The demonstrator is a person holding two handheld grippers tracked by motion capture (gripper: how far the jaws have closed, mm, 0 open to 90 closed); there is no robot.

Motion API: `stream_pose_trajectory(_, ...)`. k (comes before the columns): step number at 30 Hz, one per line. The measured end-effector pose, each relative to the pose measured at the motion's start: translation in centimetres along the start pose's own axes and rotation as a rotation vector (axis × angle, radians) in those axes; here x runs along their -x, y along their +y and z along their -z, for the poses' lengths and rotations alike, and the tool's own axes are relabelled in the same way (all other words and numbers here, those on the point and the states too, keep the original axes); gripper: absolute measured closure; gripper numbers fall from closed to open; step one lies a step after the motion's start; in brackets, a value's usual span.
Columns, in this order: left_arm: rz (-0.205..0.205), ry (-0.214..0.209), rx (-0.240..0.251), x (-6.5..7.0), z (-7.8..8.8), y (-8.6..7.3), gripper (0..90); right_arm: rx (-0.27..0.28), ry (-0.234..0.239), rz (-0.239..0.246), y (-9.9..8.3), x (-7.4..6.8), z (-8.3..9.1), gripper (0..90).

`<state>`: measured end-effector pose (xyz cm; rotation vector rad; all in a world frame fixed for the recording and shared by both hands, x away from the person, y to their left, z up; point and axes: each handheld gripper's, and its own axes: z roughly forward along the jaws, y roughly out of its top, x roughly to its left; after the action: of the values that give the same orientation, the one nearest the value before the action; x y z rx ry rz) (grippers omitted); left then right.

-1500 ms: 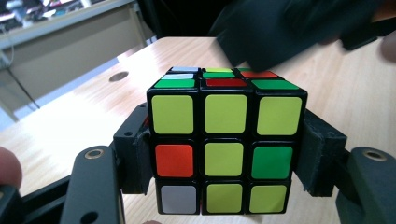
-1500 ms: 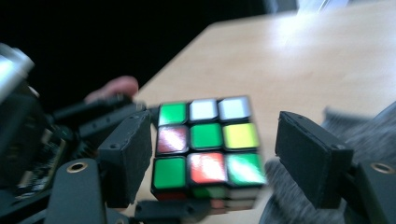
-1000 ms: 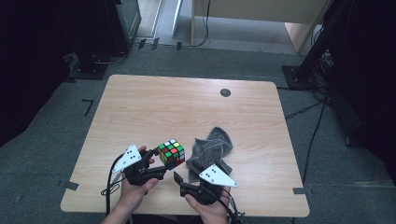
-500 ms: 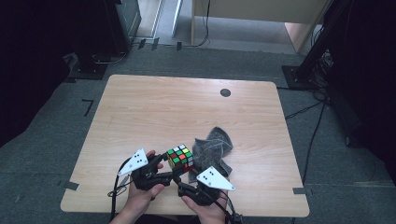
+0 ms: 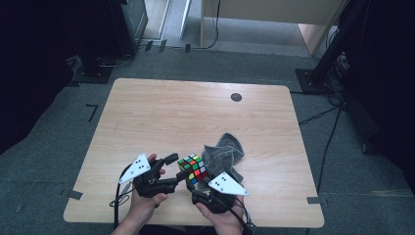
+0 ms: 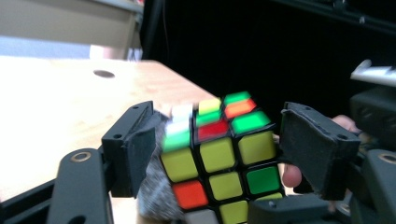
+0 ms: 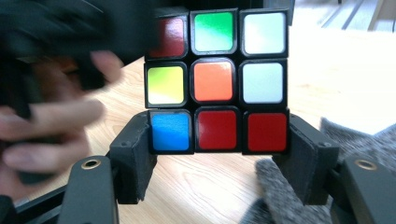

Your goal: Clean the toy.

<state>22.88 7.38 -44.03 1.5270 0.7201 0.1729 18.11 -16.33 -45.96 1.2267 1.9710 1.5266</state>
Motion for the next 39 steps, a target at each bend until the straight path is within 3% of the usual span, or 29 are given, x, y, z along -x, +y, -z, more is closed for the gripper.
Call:
stream_pose_trajectory(3, -0.079, 0.059, -0.004, -0.6, 0.7, 0.3, 23.4, -0.027, 0.004, -0.035, 0.5, 1.4, 0.3, 34.5)
stream_pose_trajectory(6, -0.203, 0.119, -0.045, -0.9, 0.8, 0.1, 22.3, -0.036, -0.005, -0.05, 1.1, 2.4, 0.8, 34.6)
stream_pose_trajectory(8, -0.286, 0.137, -0.076, -0.9, 0.6, -0.3, 22.8, -0.041, -0.01, -0.06, 1.6, 2.9, 1.2, 34.6)
stream_pose_trajectory(13, -0.453, 0.132, -0.157, 0.0, -0.4, -1.8, 22.9, -0.061, 0.002, -0.061, 2.5, 3.4, 1.9, 34.5)
stream_pose_trajectory(20, -0.601, 0.139, -0.222, 1.5, -1.4, -3.1, 20.4, -0.105, 0.046, -0.067, 2.9, 2.8, 1.8, 34.5)
stream_pose_trajectory(28, -0.721, 0.186, -0.246, 2.8, -2.0, -3.8, 15.6, -0.153, 0.075, -0.061, 2.8, 1.4, 1.3, 34.5)
stream_pose_trajectory(35, -0.762, 0.189, -0.237, 3.3, -2.1, -4.0, 16.7, -0.18, 0.106, -0.075, 2.6, 0.8, 0.9, 34.5)
stream_pose_trajectory(39, -0.794, 0.186, -0.237, 3.5, -2.1, -4.3, 22.2, -0.2, 0.118, -0.079, 2.4, 0.6, 0.7, 34.4)
